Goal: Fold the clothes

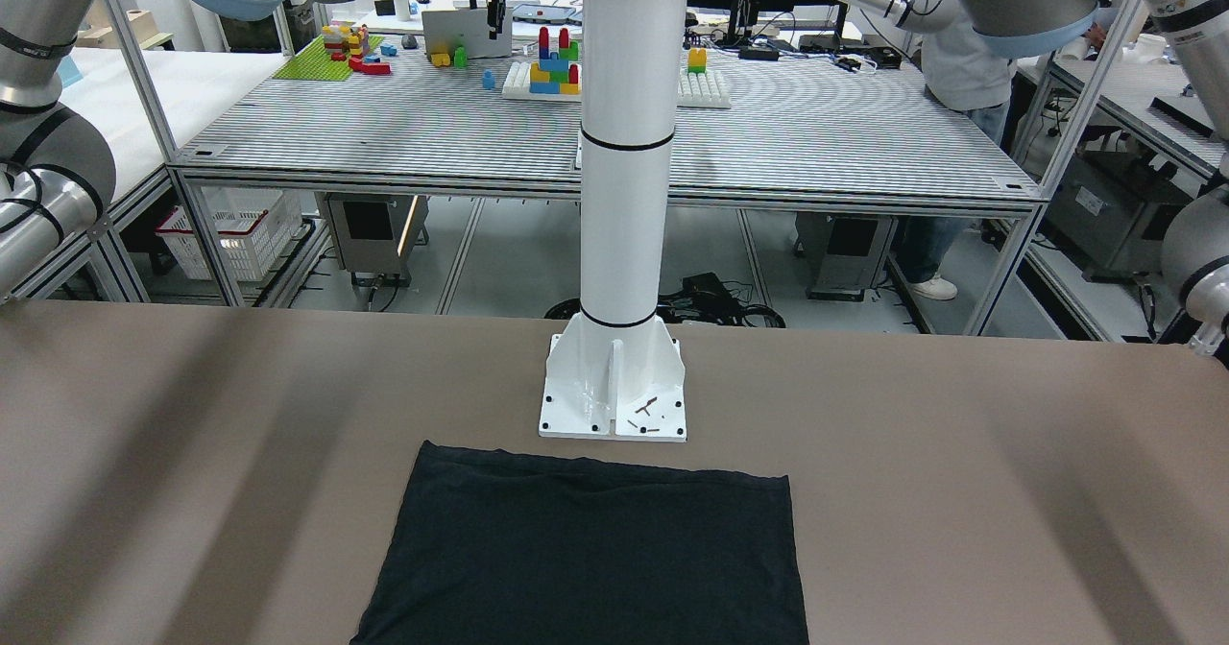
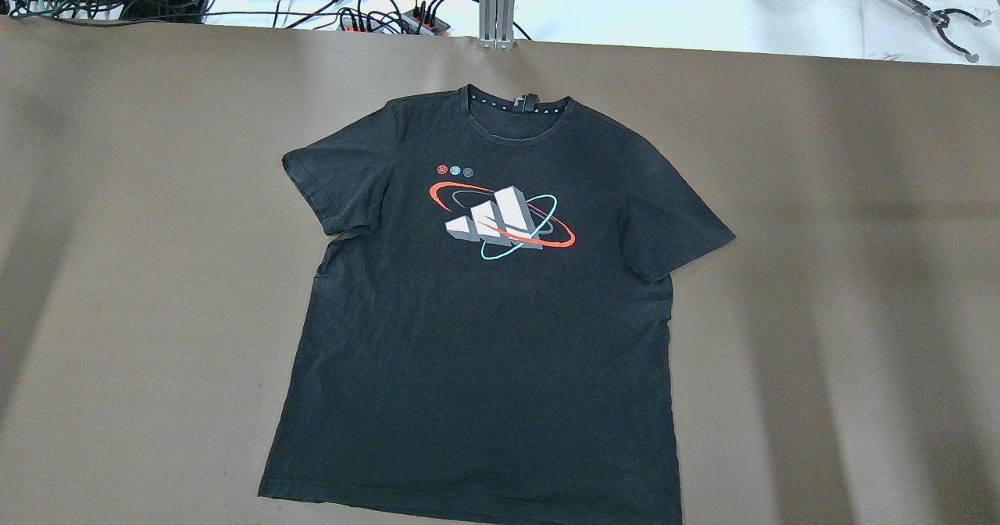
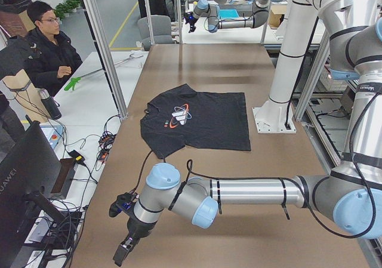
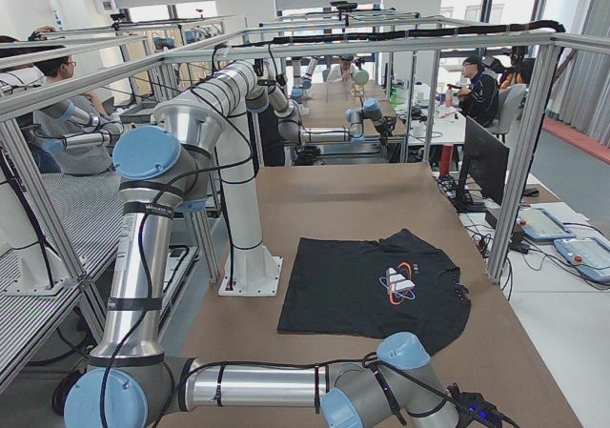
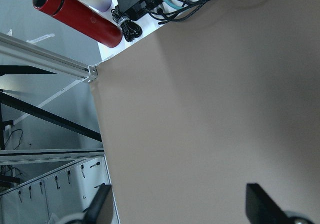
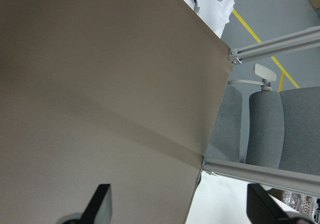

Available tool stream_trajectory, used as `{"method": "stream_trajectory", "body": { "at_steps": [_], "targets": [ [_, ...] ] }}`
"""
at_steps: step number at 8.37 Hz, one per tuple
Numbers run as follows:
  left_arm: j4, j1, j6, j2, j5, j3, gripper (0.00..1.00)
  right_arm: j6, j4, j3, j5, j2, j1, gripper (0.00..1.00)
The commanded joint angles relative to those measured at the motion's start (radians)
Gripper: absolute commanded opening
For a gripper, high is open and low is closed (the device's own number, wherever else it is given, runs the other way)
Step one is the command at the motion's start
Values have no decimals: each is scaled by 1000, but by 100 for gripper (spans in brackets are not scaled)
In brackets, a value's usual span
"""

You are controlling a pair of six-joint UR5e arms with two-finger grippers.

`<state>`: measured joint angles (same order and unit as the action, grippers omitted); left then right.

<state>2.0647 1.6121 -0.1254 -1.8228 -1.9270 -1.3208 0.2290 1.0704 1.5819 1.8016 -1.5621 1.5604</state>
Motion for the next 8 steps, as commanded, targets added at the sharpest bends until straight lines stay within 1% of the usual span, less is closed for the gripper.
{"method": "stream_trajectory", "body": {
  "at_steps": [1,2,3,6,7,8],
  "targets": [
    [26,0,-8,25,3,-5,94,-3,-3,4,2,-1,1,95],
    [64,-1,3,39,32,-5,94,-2,-6,4,2,1,0,95],
    [66,-1,-6,45,37,6,94,-3,-3,3,2,2,-3,95],
    [133,-1,-37,111,25,-6,94,-3,-10,1,-7,2,-5,95],
    [182,-1,-36,132,14,4,94,-6,-12,1,-2,4,-5,95],
    [199,-3,-11,143,-56,-8,94,-51,-12,3,2,4,-6,95]
  ]
}}
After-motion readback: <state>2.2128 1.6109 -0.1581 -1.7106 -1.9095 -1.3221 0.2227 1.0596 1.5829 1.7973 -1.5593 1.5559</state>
